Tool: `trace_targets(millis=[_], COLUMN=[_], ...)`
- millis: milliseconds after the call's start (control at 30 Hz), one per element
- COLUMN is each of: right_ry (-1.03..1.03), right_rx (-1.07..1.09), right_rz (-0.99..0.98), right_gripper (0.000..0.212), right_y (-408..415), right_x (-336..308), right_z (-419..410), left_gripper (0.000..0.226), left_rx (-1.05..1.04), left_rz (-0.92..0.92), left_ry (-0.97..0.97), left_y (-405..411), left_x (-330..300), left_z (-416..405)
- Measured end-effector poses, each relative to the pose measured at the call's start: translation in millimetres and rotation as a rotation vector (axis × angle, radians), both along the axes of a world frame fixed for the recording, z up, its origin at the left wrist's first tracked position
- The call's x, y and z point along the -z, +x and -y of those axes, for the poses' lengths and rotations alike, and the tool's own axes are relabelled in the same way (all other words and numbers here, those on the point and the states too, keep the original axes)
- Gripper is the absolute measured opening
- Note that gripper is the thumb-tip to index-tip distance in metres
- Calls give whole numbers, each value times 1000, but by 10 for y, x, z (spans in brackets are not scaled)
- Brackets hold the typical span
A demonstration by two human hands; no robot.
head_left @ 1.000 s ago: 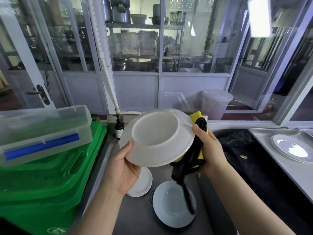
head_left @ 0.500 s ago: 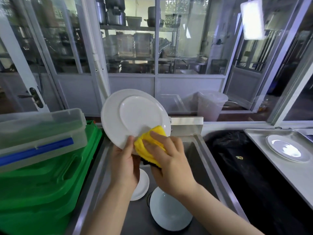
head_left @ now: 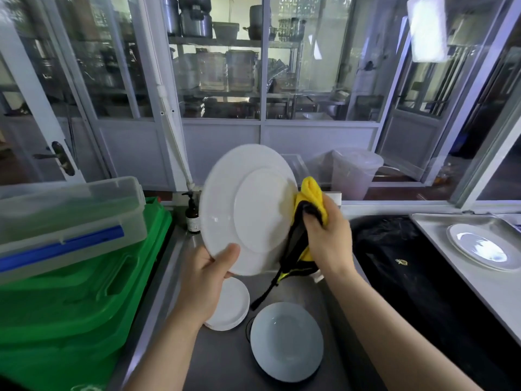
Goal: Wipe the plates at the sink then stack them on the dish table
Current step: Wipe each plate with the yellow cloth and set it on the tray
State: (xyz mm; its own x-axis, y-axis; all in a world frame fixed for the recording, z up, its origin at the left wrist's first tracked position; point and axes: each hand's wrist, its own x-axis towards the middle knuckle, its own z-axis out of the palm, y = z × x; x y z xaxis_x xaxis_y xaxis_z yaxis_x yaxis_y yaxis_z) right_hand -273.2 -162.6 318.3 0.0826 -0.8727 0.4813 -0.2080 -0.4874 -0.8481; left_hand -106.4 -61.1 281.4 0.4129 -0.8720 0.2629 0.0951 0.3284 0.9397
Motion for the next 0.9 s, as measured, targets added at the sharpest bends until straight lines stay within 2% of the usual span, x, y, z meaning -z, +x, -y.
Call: trace_targets(millis=[100, 167, 267, 367, 467, 567, 667, 767, 900], right_ry=[-40, -90, -247, -434, -567, -660, -693, -759, -681], right_rx=[22, 27, -13, -108, -234, -315, -278, -185, -66], right_rz=[-27, -81, -212, -340, -435, -544, -633, -606, -471], right_gripper=[37, 41, 58, 67, 62, 54, 40, 35, 36], right_y=[-54, -55, 3, 113, 237, 298, 299, 318, 342], right_x=[-205, -360, -481, -460, -355, -214, -172, -183, -210], right_z=[155, 191, 82, -158, -374, -463, -422, -324, -89], left_gripper=[36, 40, 23, 19, 15, 35, 27, 13, 29], left_rx=[70, 101, 98, 77, 77, 104, 109, 142, 130], left_rz=[177, 330, 441, 466, 431, 410, 347, 275, 177], left_ry=[73, 101, 135, 148, 153, 123, 132, 151, 142], left_y=[26, 8, -25, -42, -80, -103, -85, -66, -38], left_x=[-15, -34, -58, -82, -115, -115, -97, -64, -25], left_z=[-18, -27, -21, 7, 13, -21, -41, -27, -39])
